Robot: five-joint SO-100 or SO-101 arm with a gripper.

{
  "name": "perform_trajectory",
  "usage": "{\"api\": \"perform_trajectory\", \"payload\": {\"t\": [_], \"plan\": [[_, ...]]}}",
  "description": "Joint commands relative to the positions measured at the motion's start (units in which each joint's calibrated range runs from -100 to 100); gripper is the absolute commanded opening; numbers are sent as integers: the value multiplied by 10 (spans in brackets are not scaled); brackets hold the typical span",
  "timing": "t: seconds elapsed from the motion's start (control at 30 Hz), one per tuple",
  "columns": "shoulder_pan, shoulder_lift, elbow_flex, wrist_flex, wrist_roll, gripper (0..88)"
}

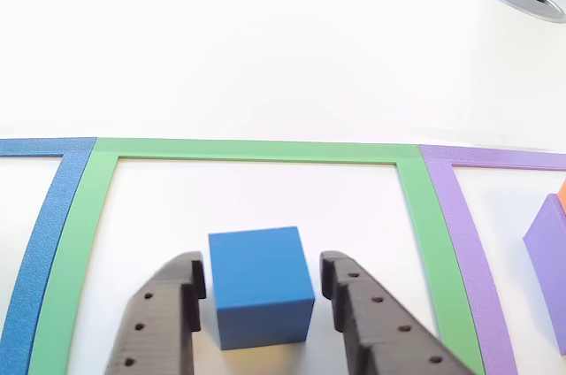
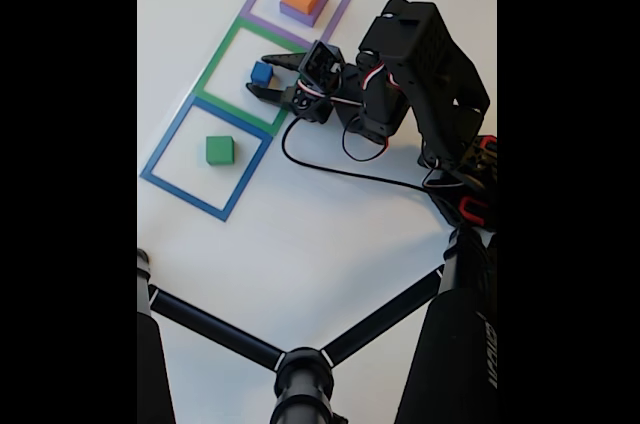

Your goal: Tower of hanoi

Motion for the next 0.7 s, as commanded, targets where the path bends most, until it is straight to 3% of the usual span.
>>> {"api": "perform_trajectory", "payload": {"t": [0.0,0.5,0.67], "plan": [[-13,-17,2,5,7,86],[-18,-88,55,21,7,26],[-24,-187,78,89,7,27]]}}
